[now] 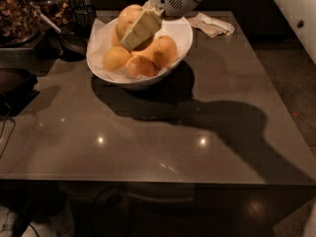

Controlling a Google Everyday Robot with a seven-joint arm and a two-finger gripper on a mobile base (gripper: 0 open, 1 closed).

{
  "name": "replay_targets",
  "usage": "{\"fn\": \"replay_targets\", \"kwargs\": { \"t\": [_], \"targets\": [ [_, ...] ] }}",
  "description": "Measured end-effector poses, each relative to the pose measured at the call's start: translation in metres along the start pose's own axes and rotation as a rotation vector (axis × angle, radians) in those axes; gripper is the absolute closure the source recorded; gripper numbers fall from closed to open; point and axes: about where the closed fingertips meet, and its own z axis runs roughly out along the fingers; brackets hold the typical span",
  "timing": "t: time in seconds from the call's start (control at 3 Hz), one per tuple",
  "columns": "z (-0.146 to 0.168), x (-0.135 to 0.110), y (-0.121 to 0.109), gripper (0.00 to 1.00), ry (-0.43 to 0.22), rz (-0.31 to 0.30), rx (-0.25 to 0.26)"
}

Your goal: Pick orange from white bowl

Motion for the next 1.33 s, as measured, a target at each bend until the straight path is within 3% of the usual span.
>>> {"fn": "replay_targets", "kwargs": {
  "t": [0.33, 0.67, 1.0, 1.33],
  "targets": [
    [0.012, 0.015, 0.006, 1.00, 0.024, 0.017, -0.016],
    [0.008, 0.011, 0.009, 1.00, -0.001, 0.012, -0.014],
    [-0.015, -0.001, 0.039, 1.00, -0.066, 0.014, 0.034],
    [-0.037, 0.003, 0.079, 1.00, -0.109, 0.043, 0.122]
  ]
}}
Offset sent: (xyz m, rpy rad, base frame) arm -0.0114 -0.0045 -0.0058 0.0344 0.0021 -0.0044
